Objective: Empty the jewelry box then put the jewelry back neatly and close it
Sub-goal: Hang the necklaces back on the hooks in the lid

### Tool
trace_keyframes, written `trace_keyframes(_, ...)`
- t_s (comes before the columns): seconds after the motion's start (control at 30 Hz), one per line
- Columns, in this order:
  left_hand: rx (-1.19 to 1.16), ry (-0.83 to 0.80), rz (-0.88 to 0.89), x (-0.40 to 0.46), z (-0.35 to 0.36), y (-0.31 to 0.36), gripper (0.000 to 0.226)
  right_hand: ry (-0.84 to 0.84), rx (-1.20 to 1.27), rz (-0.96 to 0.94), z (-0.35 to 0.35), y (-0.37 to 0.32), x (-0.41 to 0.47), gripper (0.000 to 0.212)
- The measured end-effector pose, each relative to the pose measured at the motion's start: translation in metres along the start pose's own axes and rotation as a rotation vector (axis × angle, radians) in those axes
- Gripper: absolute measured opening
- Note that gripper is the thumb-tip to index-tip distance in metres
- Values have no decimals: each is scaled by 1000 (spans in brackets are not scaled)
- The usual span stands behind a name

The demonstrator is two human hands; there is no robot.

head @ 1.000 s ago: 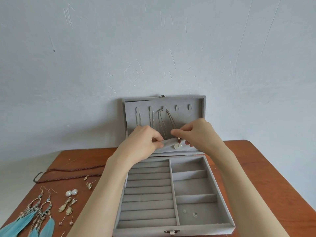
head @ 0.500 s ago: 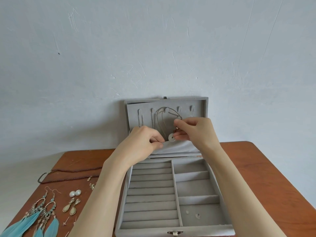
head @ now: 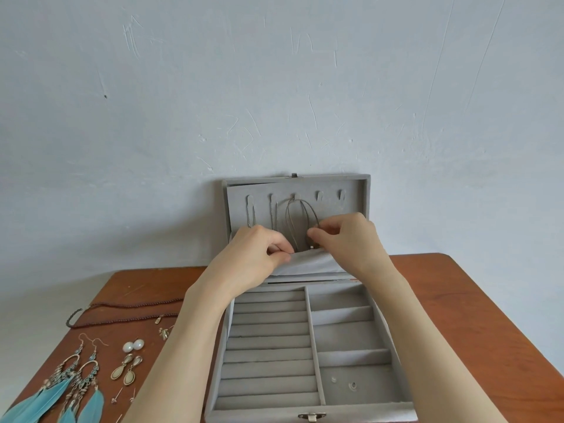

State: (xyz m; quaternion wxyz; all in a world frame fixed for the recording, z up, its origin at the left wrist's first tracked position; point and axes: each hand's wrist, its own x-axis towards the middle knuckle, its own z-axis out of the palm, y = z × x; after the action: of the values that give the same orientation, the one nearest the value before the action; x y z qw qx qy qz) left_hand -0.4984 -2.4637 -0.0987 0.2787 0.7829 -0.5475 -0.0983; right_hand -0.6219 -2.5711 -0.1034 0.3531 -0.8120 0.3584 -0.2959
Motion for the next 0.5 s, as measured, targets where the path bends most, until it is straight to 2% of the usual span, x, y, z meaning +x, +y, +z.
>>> trace_keyframes(0.17, 14, 66, 3, 0, 1, 1, 11, -73, -119, -21, -9, 4, 1, 13)
trace_keyframes(0.3, 75, 146, 5, 1, 5, 2, 10, -4, -132, -48, -6, 5, 3, 19)
trace_keyframes(0.4, 98, 168, 0, 1, 6, 2, 10, 8, -202, -92, -2, 6, 3, 8)
trace_keyframes(0.5, 134, 197, -7, 2, 8, 3, 9, 18, -234, -82, 4, 6, 2, 13)
